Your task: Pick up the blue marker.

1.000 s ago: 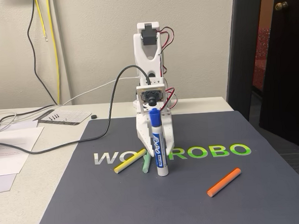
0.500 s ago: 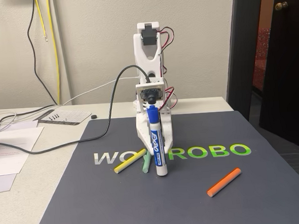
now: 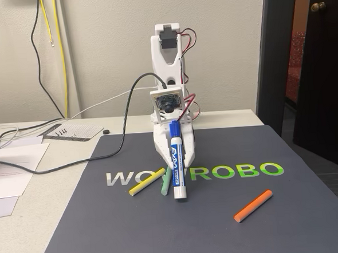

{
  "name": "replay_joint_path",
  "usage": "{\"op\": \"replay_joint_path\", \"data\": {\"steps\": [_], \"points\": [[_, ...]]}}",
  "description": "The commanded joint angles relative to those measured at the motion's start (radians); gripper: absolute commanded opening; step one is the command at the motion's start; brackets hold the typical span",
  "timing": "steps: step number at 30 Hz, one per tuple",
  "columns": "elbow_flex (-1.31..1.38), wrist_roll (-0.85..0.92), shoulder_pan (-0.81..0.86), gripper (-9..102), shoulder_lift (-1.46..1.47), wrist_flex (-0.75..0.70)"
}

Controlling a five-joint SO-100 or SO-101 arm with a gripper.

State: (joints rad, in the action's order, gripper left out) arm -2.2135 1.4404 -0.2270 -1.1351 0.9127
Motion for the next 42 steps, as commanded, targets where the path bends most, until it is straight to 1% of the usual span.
{"op": "replay_joint_path", "data": {"steps": [1, 5, 8, 19, 21, 26, 30, 32, 37, 42], "points": [[0.002, -0.005, -0.011, 5, -0.06, -0.003], [0.009, -0.005, -0.017, 4, -0.06, -0.012], [0.049, -0.005, -0.029, 0, -0.054, -0.054], [0.143, -0.052, -0.046, 0, -0.046, -0.15], [0.167, -0.063, -0.051, 0, -0.064, -0.199], [0.29, -0.097, -0.064, 0, -0.089, -0.383], [0.445, -0.107, -0.078, 0, -0.038, -0.511], [0.518, -0.11, -0.083, 0, 0.005, -0.543], [0.634, -0.112, -0.087, 0, 0.095, -0.569], [0.644, -0.104, -0.084, 0, 0.173, -0.476]]}}
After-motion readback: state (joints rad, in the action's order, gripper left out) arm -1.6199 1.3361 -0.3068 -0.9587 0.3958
